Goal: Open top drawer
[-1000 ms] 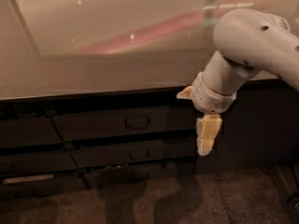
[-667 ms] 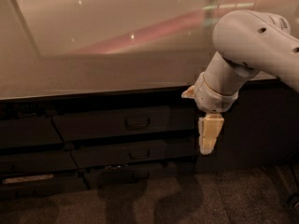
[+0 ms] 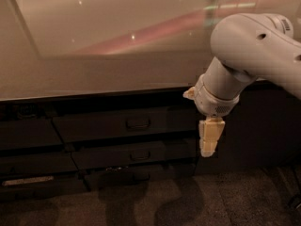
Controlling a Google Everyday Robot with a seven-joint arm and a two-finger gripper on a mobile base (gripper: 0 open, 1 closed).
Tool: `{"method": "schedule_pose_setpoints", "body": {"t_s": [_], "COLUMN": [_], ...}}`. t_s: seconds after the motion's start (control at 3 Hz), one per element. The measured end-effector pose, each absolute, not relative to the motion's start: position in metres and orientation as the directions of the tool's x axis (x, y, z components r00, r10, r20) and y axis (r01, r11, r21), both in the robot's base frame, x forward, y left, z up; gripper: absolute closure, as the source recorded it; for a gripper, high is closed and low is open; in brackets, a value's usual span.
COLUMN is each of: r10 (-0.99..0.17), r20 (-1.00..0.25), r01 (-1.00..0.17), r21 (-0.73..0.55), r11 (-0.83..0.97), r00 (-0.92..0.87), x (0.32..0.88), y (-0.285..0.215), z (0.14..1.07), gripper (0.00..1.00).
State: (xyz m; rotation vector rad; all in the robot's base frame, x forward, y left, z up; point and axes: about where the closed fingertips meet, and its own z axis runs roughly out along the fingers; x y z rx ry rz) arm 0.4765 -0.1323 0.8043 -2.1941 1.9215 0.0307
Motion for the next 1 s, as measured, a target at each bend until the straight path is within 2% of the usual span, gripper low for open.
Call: {"method": "schedule_pose_setpoints", "body": {"t_s": [0.33,0.67,1.0], "r10": [-0.987,-0.985,-0.985], "r20": [-0.076,-0.039,-0.04], "r01": [-0.966,-0.943,-0.943], "r21": [-0.228,-0.3,-0.299], "r11": [-0.12,-0.148,-0.148], "r00": [0.141,0.167,0.167], "x": [0.4816,0.4912,0.4912], "y": [-0.1329,-0.1357,-0.1357], "z": [0.799,0.7927,0.7926], "gripper": [0.0,0.0,0.0]}}
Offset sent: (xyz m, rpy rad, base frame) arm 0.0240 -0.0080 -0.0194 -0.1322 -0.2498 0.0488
